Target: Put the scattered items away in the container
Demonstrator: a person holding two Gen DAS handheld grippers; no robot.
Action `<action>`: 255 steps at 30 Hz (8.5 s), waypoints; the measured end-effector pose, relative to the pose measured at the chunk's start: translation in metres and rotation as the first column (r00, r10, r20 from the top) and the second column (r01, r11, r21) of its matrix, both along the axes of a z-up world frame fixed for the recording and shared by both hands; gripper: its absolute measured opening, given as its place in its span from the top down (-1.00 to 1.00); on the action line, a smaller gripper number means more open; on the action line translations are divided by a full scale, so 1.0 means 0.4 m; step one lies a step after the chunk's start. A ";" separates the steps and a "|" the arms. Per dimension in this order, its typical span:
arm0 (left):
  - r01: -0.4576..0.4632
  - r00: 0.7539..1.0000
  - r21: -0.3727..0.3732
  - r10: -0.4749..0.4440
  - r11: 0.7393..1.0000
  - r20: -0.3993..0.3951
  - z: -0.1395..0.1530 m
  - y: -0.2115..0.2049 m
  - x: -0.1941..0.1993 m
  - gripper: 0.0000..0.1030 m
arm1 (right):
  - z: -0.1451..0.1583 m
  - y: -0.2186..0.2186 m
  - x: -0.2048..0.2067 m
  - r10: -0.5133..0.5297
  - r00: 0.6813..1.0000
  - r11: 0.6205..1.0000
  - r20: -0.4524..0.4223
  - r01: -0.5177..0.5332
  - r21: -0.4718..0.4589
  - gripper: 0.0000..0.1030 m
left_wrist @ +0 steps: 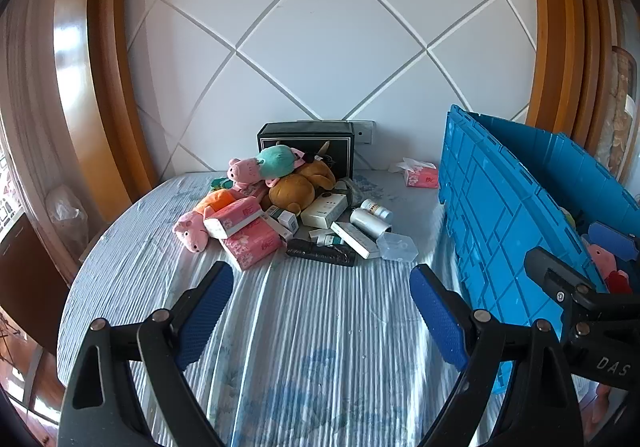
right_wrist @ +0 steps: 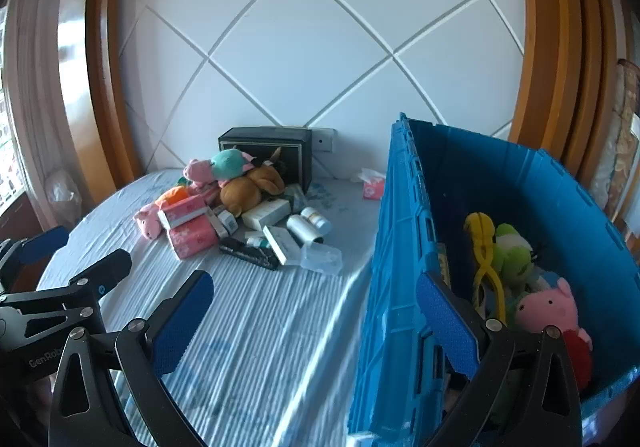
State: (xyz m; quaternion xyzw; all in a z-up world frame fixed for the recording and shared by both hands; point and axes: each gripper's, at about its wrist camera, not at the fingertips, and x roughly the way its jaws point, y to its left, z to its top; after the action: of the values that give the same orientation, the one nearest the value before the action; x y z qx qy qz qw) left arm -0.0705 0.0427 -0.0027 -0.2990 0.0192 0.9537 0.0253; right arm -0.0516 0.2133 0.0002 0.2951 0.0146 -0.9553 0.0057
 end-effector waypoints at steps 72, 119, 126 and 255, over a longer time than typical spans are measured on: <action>-0.022 0.817 0.099 -0.040 0.995 0.576 -0.602 -0.617 -1.383 -0.76 | -0.698 -0.441 -1.438 0.106 0.890 0.967 0.443 0.012 -0.255 -1.00; -0.127 0.908 0.064 0.090 0.990 0.408 -0.430 -0.696 -1.478 -0.72 | -0.457 -0.481 -1.266 0.176 0.894 0.968 0.412 -0.082 -0.237 -0.43; -0.159 0.854 0.083 0.095 0.984 0.511 -0.575 -0.679 -1.700 -0.62 | -0.568 -0.546 -1.477 0.147 0.912 0.989 0.382 -0.140 -0.045 -0.41; 0.249 0.956 0.109 -0.262 0.962 0.134 -0.163 -0.670 -0.355 -0.83 | -0.121 -0.686 -0.320 -0.115 0.973 0.990 0.200 0.128 -0.053 -0.77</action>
State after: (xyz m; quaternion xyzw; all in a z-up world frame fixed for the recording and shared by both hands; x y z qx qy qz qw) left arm -0.2126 -0.2253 -0.0681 -0.3621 0.0124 0.9176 0.1635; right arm -0.1794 -0.0610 -0.0482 0.3881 -0.0357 -0.9200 -0.0417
